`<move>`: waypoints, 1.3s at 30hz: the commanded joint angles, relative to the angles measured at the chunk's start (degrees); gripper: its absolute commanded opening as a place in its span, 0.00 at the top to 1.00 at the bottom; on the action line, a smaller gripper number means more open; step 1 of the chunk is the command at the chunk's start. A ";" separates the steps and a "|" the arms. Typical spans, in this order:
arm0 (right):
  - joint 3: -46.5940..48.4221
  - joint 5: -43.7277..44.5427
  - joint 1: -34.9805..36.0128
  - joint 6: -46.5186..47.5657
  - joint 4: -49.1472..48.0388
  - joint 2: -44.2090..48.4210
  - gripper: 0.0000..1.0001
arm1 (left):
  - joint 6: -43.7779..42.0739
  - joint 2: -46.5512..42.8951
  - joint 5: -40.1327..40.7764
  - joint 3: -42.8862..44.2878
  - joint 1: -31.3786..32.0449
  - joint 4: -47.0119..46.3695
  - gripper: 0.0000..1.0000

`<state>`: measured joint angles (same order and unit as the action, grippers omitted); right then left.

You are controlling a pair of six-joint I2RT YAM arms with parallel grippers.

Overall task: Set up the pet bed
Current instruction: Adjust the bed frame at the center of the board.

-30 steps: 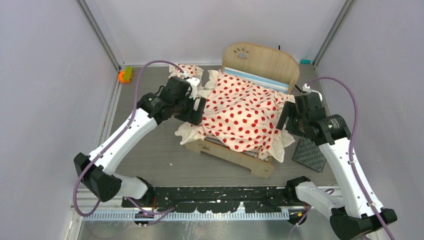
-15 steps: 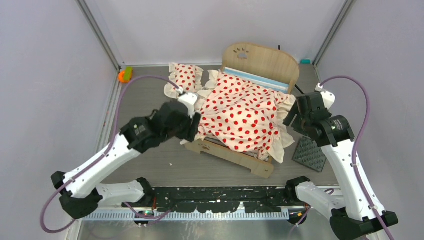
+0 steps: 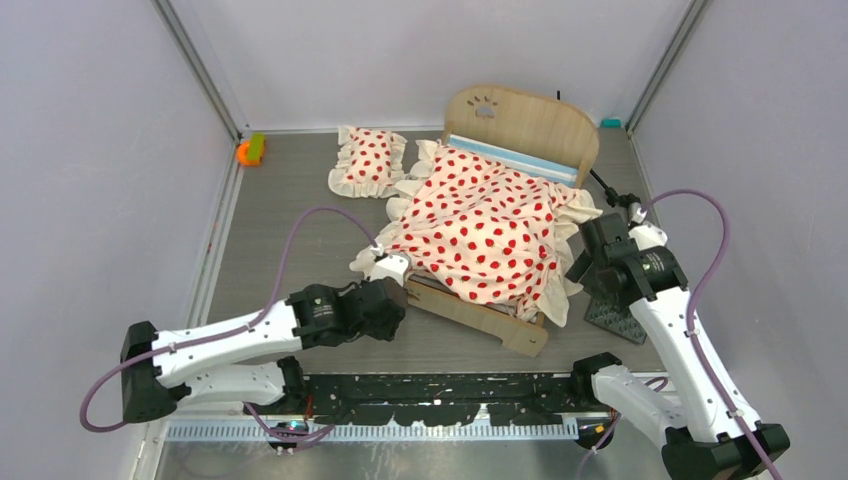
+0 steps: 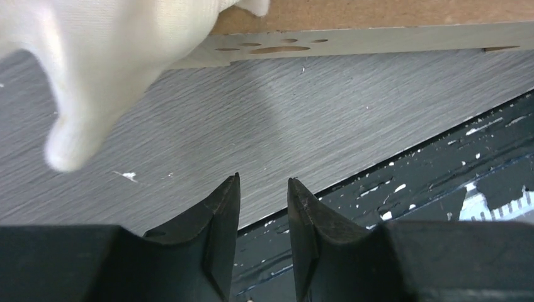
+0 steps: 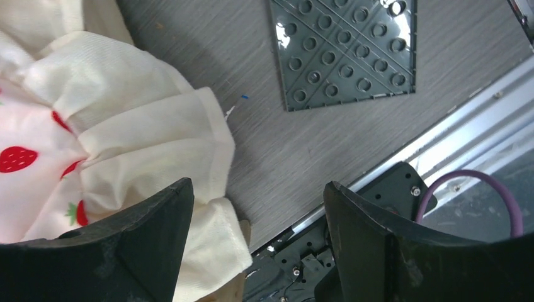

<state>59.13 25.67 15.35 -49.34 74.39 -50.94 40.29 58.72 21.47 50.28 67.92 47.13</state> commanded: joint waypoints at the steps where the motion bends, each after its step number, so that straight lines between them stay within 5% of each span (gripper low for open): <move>1: -0.40 4.10 -0.09 -7.44 3.72 1.09 0.19 | 5.46 2.21 3.47 -1.86 0.48 -8.73 0.65; 8: -2.93 1.60 -0.06 -8.93 7.03 1.23 0.16 | 6.69 7.83 9.18 -2.38 -0.15 -14.47 0.55; 17: -8.35 -11.41 2.93 -7.05 3.20 3.39 0.25 | 7.47 12.74 2.78 -3.55 -8.21 -20.96 0.55; 24: -12.56 -15.54 16.15 -15.36 -0.83 4.71 0.36 | 4.36 14.50 -0.08 -1.53 -14.83 -21.38 0.55; 30: -14.74 -12.92 36.27 -27.10 -11.38 0.69 0.40 | 2.69 15.48 -1.00 -0.72 -18.61 -20.90 0.55; 34: -9.83 -7.60 48.28 -32.37 -18.95 -10.66 0.40 | 1.68 14.47 -1.18 -0.65 -21.11 -19.61 0.56; 39: 1.19 -3.04 52.26 -30.11 -25.08 -27.76 0.38 | -0.48 10.87 -1.41 -0.13 -25.37 -16.85 0.55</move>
<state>52.80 20.32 64.60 -77.82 62.46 -68.01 42.28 72.90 19.86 47.75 45.28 30.50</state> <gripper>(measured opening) 0.611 0.447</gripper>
